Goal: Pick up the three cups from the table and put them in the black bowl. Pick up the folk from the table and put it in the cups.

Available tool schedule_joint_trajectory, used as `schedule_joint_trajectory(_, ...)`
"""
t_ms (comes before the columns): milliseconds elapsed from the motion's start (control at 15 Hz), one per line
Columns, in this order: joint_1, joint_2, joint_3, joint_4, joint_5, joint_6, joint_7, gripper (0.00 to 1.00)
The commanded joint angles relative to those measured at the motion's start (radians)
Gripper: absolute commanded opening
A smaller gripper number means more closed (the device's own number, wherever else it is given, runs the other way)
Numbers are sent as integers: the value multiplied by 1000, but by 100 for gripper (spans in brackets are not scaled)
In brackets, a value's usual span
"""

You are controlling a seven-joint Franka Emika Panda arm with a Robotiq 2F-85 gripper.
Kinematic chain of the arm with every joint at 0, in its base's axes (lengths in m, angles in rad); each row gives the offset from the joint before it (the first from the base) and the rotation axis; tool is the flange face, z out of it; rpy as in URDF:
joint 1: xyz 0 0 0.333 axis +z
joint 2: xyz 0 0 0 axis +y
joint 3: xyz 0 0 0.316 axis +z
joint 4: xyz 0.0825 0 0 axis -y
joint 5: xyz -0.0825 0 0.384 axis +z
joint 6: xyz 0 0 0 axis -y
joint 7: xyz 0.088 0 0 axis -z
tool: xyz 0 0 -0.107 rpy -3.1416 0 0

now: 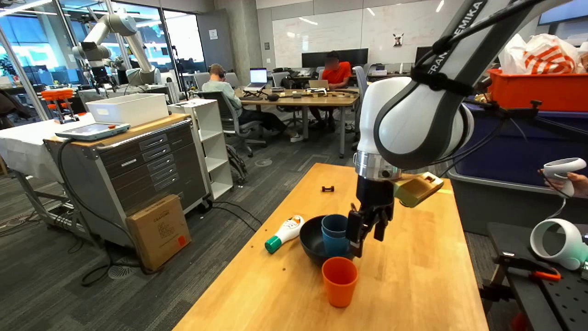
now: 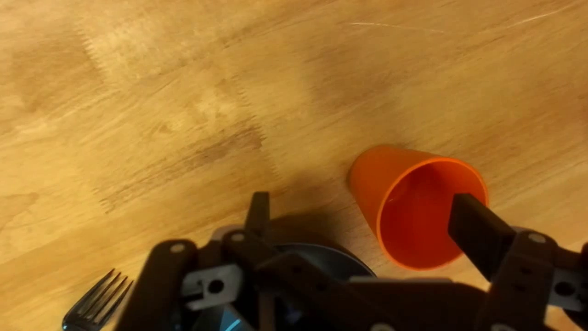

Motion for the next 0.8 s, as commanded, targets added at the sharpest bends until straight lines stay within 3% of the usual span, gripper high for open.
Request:
schedule_joint_trajectory(0,-3,48,26,30,4,48,13,100)
schedule_joint_trajectory(333,-15,89,66,37,10,124,4,100)
schedule_joint_trajectory(733,-11,135,64,51,-14,190,29,100)
